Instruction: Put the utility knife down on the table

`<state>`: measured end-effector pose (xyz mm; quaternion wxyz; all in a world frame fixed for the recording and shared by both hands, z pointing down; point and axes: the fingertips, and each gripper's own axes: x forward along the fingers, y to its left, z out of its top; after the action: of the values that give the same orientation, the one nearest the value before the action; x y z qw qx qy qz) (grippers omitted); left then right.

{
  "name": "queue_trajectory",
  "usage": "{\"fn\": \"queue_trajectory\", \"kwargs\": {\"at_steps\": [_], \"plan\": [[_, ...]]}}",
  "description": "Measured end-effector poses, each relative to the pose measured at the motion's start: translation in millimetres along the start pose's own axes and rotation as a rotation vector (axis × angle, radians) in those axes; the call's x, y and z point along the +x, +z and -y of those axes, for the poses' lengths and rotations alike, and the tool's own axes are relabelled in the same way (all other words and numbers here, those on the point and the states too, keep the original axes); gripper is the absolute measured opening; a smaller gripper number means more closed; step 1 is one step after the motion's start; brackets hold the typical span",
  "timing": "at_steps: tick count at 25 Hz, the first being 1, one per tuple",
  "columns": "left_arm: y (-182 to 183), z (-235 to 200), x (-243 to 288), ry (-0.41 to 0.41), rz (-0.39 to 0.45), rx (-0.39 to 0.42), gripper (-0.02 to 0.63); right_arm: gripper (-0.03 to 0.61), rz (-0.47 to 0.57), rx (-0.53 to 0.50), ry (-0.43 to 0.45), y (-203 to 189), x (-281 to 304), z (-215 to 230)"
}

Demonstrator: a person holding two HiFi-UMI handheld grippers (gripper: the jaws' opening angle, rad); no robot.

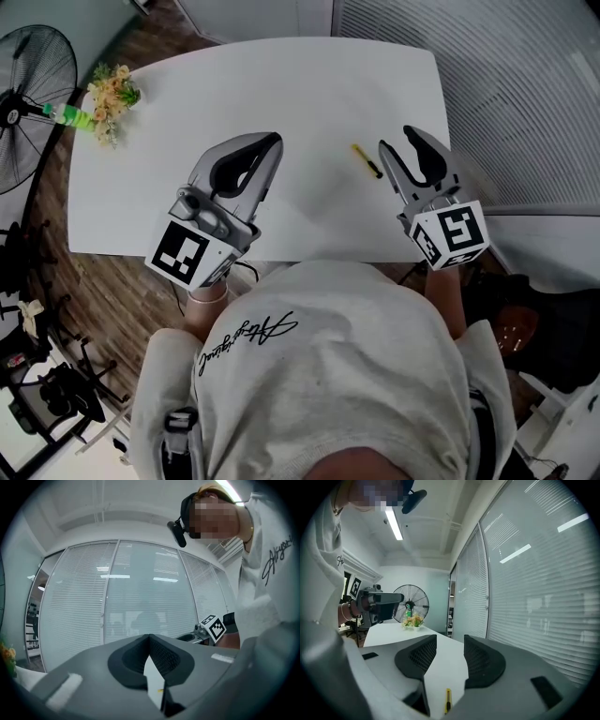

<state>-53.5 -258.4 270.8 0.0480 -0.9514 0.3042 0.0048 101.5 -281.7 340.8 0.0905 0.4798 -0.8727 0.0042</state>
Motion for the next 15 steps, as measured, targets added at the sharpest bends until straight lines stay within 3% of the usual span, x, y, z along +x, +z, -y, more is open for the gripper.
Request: {"fn": "queue_trajectory", "kwargs": {"at_steps": [15], "plan": [[9.0, 7.9, -0.6, -0.001, 0.010, 0.020, -0.003, 0.185, 0.138, 0.005, 0.015, 44.3, -21.8, -3.3]]}}
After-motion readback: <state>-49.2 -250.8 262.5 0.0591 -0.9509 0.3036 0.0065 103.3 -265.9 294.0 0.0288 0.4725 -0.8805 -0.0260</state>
